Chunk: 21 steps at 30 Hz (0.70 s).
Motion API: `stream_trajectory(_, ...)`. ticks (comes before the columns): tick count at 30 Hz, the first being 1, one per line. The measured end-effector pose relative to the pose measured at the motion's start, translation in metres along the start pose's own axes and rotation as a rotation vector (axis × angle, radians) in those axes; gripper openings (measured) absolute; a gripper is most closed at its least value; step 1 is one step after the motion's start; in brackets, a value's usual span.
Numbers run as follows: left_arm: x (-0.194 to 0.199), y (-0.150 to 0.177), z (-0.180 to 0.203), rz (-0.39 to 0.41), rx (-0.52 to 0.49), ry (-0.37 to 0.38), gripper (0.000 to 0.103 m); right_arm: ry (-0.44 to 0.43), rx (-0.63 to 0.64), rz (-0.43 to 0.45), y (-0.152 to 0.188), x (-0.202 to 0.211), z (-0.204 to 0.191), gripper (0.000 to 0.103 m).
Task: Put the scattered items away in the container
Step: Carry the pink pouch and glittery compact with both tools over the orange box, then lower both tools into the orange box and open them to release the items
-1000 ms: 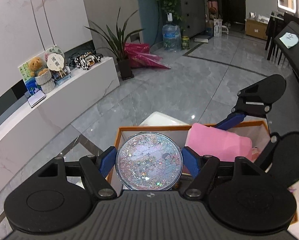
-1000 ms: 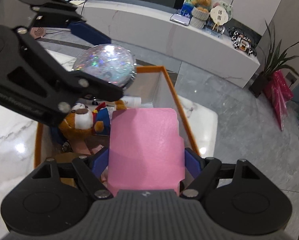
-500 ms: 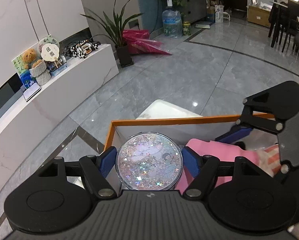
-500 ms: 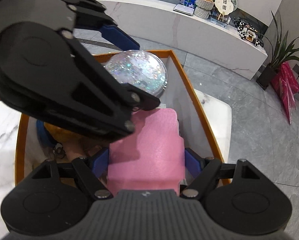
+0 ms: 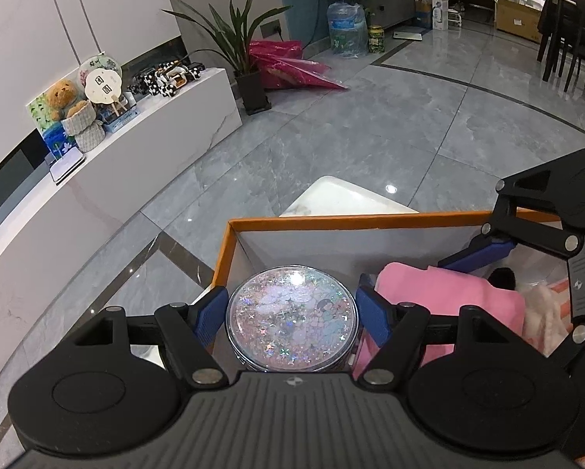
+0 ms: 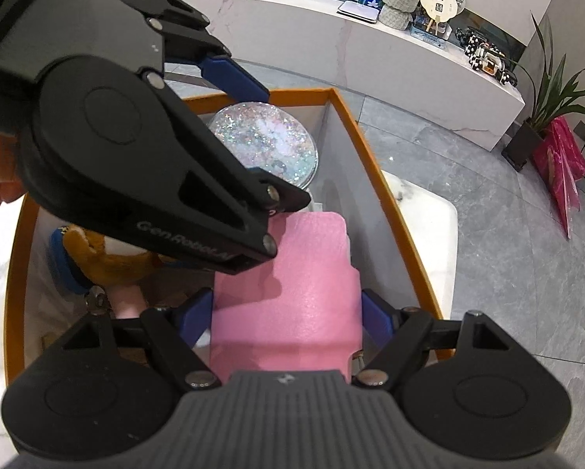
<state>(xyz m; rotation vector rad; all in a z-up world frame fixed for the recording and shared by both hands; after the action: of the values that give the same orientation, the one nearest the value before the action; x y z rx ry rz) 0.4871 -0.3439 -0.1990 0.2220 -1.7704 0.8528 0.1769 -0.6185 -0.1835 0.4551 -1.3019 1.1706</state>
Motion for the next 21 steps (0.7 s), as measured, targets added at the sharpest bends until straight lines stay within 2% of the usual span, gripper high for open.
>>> stream_trajectory(18,-0.0058,-0.0031,0.0020,-0.015,-0.026,-0.016,0.085,-0.004,0.010,-0.021,-0.0031,-0.0032,0.0049,0.083)
stream_trajectory(21,-0.0003,-0.0035,0.0008,0.011,-0.019,-0.017,0.085,0.005,0.007,-0.009,-0.0036,0.0001,0.0068,0.087)
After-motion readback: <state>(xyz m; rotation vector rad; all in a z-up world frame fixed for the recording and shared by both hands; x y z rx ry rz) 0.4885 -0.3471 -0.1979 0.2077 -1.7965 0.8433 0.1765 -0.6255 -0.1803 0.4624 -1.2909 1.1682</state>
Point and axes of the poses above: each gripper's, at about its wrist camera, not at the fingertips, and x roughly against the way its jaws point, z to its right, y to its underside, the point moved 9 cm from there along -x, roughly the way its jaws point, and after that the axes turned 13 degrees about -z, right-handed, at the moved point
